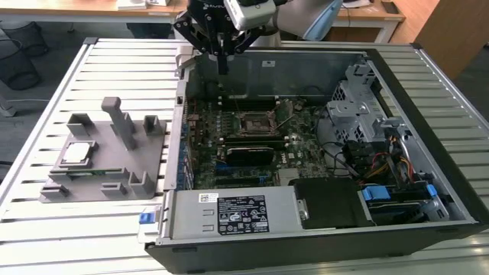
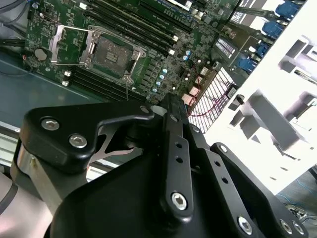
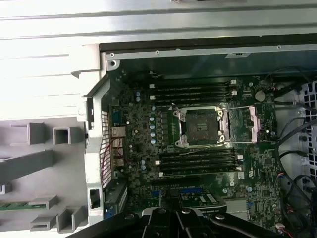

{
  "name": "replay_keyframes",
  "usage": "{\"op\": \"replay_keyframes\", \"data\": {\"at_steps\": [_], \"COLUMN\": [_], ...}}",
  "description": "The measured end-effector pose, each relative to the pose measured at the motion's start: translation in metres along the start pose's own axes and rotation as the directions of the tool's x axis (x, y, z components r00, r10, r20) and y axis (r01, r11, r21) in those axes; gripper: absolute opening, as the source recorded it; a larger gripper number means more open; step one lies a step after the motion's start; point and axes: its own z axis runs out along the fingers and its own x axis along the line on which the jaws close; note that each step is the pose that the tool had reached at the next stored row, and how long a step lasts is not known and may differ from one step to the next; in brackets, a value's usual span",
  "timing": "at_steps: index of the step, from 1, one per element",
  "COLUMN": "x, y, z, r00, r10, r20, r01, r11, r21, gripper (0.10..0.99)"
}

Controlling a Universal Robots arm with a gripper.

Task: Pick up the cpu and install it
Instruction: 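Reach for the cpu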

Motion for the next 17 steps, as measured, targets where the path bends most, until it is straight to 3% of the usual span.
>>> {"op": "replay_keyframes", "data": {"at_steps": [17], "x": [0.0149], "y": [-0.0011], "z": [-0.0002], "r00": [1.0000], "r10": [0.000], "r20": [0.0000], "r01": [0.000], "r11": [1.0000], "r21": [0.000], "gripper": [0.106]}}
